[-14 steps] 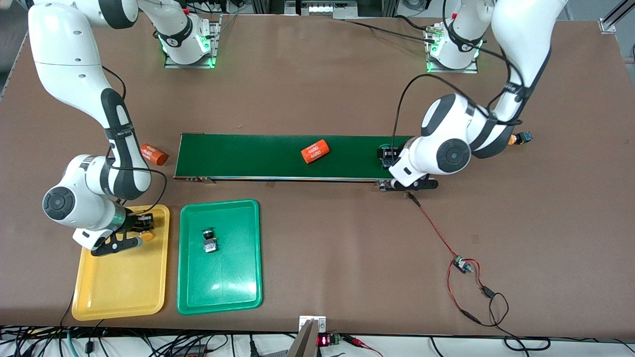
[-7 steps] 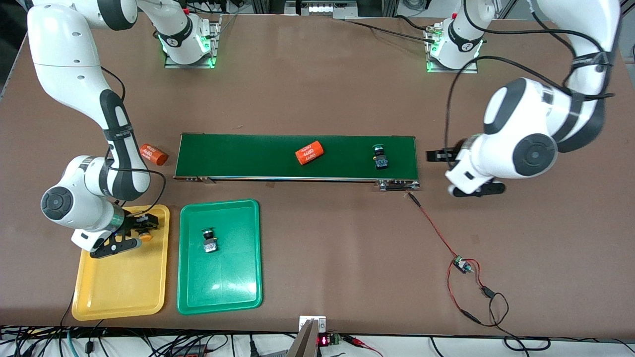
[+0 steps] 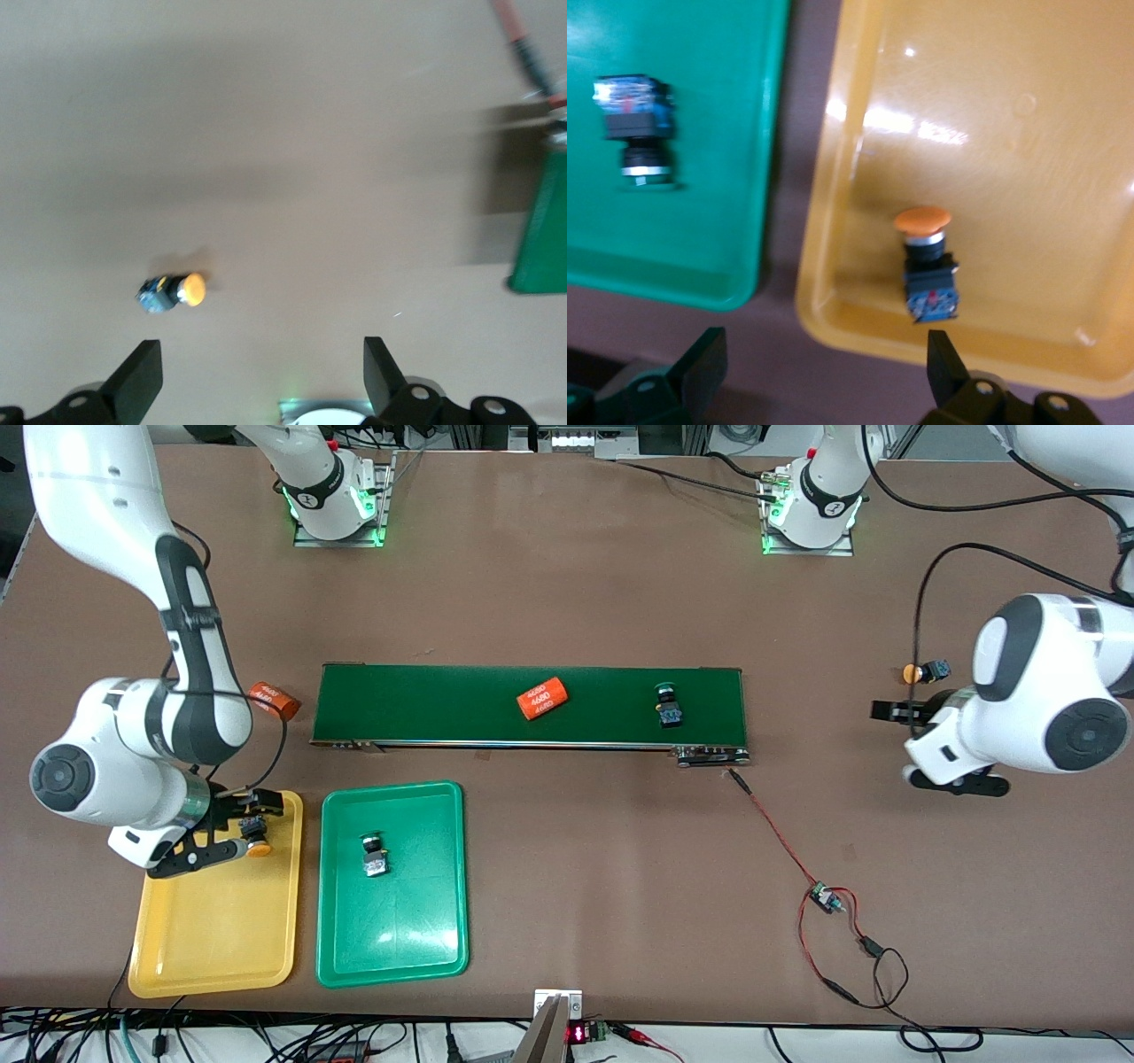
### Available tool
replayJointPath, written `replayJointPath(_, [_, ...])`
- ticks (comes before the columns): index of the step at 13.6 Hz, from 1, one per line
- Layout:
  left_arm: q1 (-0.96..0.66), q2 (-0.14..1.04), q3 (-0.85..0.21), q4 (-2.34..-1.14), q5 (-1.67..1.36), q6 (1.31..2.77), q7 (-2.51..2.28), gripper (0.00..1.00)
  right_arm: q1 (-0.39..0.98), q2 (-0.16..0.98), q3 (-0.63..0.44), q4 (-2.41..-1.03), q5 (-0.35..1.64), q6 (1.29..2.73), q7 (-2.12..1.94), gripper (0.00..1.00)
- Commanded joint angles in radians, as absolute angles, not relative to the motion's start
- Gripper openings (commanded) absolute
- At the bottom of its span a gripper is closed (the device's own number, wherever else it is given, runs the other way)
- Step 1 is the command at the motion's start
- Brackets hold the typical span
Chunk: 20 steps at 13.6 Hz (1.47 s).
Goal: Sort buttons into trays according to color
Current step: 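Open the right gripper over the yellow tray while the left gripper withdraws, then grasp the yellow-button switch beside the belt with the left gripper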
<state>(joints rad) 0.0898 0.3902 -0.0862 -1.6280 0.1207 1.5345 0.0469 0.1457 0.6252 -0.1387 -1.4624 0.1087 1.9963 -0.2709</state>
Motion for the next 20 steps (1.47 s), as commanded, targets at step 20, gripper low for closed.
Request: replayJointPath(20, [0.317, 0.218, 0.026, -2.29, 0.14, 2.126, 1.179, 1.0, 0.272, 0.448, -0.146, -1.163, 0.029, 1.479, 0.078, 1.0])
